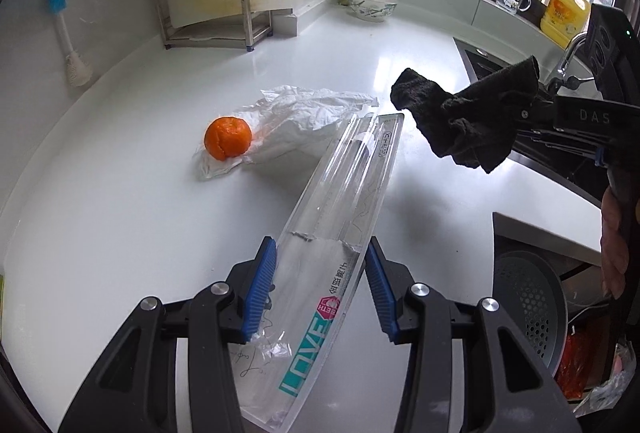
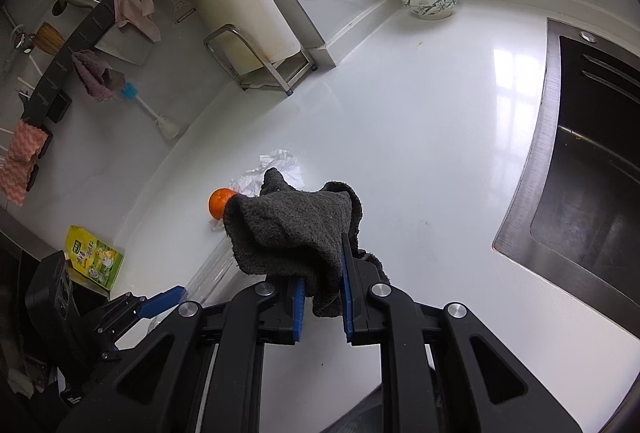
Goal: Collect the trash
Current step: 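Lift cloth and package and carry both over the grey bin, then open both tools over the bin to drop the package and cloth, then move both open tools back toward the orange and white tissue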
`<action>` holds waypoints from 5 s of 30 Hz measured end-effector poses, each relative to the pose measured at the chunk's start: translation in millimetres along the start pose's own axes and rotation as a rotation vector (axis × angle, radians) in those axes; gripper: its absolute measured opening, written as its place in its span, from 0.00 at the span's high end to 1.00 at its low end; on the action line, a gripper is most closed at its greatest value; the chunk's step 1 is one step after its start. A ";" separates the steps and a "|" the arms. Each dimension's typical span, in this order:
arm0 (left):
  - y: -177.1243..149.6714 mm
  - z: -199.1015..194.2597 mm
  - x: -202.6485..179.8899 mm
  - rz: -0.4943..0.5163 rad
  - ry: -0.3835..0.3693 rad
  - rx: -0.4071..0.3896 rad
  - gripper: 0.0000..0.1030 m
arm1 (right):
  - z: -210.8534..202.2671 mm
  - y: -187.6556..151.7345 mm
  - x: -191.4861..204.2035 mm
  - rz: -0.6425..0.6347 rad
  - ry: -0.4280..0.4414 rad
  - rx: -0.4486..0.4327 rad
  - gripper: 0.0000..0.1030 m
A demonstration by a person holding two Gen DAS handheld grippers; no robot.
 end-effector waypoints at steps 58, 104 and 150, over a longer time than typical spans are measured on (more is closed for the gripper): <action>-137.9 -35.2 -211.7 -0.319 0.124 0.196 0.56 | -136.6 -191.6 -116.4 -0.123 0.020 0.265 0.86; -152.8 -37.6 -197.6 -0.387 0.255 0.179 0.25 | -128.2 -187.3 -100.0 -0.321 -0.170 0.155 0.40; 8.8 -61.3 13.7 -0.377 0.345 -0.085 0.13 | -46.2 -51.4 27.1 -0.349 -0.207 -0.059 0.23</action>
Point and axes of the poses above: each gripper's, at about its wrist camera, not at the fingertips, and z roughly the way its jaws point, x to its left, y to its top, the point moved 3 cm from there along z, roughly the way its jaws point, and after that the axes turned 3 degrees about -z, right-handed, at the moved point
